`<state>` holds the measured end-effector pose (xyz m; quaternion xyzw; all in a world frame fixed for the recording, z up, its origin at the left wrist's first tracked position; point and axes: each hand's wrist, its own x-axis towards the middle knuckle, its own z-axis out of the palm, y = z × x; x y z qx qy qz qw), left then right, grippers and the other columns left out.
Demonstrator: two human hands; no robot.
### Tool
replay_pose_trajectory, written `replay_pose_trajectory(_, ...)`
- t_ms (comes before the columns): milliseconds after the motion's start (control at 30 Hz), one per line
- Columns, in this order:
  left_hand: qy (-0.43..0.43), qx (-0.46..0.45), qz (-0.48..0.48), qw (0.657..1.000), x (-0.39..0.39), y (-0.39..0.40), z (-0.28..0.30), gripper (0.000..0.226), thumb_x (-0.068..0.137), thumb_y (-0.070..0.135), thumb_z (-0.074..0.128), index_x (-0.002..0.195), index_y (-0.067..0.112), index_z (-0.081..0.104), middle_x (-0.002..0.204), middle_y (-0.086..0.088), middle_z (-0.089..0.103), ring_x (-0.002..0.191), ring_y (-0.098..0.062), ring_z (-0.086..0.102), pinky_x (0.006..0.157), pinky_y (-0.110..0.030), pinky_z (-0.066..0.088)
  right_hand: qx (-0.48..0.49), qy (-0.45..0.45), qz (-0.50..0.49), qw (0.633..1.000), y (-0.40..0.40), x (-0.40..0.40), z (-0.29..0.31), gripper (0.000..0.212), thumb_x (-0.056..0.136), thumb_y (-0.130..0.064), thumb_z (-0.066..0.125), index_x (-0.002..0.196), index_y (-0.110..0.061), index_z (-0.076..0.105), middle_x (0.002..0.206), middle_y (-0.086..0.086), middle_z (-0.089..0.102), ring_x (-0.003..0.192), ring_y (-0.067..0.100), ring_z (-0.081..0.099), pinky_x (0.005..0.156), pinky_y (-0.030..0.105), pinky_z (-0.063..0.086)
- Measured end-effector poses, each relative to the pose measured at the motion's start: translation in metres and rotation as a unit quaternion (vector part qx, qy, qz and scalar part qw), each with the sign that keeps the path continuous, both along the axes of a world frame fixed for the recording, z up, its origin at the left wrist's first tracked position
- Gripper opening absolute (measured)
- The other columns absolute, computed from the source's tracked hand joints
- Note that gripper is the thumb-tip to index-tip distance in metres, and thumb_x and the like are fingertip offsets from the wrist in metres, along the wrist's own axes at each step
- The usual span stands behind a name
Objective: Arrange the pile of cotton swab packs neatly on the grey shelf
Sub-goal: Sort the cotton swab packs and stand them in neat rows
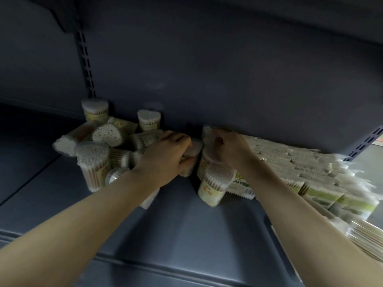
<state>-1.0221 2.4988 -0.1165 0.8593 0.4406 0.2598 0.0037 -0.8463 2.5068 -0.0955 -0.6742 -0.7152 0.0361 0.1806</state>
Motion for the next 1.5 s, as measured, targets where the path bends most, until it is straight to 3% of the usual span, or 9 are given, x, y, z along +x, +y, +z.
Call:
replay_pose_trajectory(133,-0.018,0.001,-0.003,1.0,0.005,0.008,0.002,0.027,0.082,0.013,0.063,0.104,-0.002,0.059,0.111,-0.017,0.061,0.105,-0.035,0.053,0.08,-0.043,0.046,0.009,0.0,-0.001,1.0,-0.002,-0.002,0.0,0.04,0.093,-0.009,0.037,0.132,-0.012,0.049,0.14,0.009,0.045,0.128,0.029,0.039,0.101,0.028,0.029)
replay_pose_trajectory(567,0.032,-0.019,0.071,0.997,0.02,0.04,-0.002,0.042,0.09,0.015,0.053,0.13,0.007,0.042,0.126,-0.015,0.051,0.12,-0.029,0.044,0.082,-0.037,0.042,0.006,0.007,-0.015,1.0,-0.002,-0.003,-0.001,0.037,0.094,-0.013,0.037,0.127,-0.01,0.053,0.139,0.008,0.046,0.127,0.028,0.04,0.101,0.029,0.034)
replay_pose_trajectory(733,0.01,-0.023,0.067,0.997,0.024,0.047,-0.002,0.037,0.09,0.013,0.053,0.125,0.005,0.047,0.124,-0.017,0.054,0.117,-0.033,0.047,0.084,-0.043,0.044,0.011,0.007,-0.012,1.0,-0.004,-0.005,0.0,0.037,0.094,-0.017,0.037,0.127,-0.011,0.054,0.139,0.007,0.046,0.127,0.028,0.041,0.102,0.03,0.034)
replay_pose_trajectory(1167,-0.007,-0.033,0.065,0.997,0.03,0.053,-0.002,0.032,0.09,0.011,0.052,0.12,0.004,0.05,0.124,-0.016,0.055,0.111,-0.035,0.052,0.078,-0.042,0.045,0.003,-0.016,-0.025,1.0,-0.003,-0.005,0.001,0.037,0.094,-0.018,0.037,0.126,-0.012,0.054,0.138,0.006,0.047,0.125,0.027,0.043,0.099,0.03,0.037)
replay_pose_trajectory(1400,0.005,-0.01,0.026,1.0,0.014,0.044,0.004,0.052,0.082,0.012,0.06,0.132,0.004,0.047,0.137,-0.016,0.045,0.125,-0.036,0.039,0.099,-0.044,0.038,0.023,-0.001,-0.022,0.999,-0.01,-0.008,0.009,0.041,0.088,-0.008,0.042,0.128,-0.013,0.051,0.134,0.012,0.048,0.121,0.032,0.044,0.093,0.034,0.039)
replay_pose_trajectory(1500,-0.03,0.022,0.019,0.999,0.003,0.031,0.008,0.049,0.076,0.007,0.064,0.124,0.003,0.052,0.125,-0.022,0.053,0.113,-0.043,0.048,0.09,-0.046,0.043,0.061,0.02,-0.021,0.998,-0.018,-0.014,0.014,0.038,0.083,-0.003,0.046,0.118,-0.008,0.057,0.125,0.017,0.054,0.113,0.035,0.049,0.086,0.034,0.04)
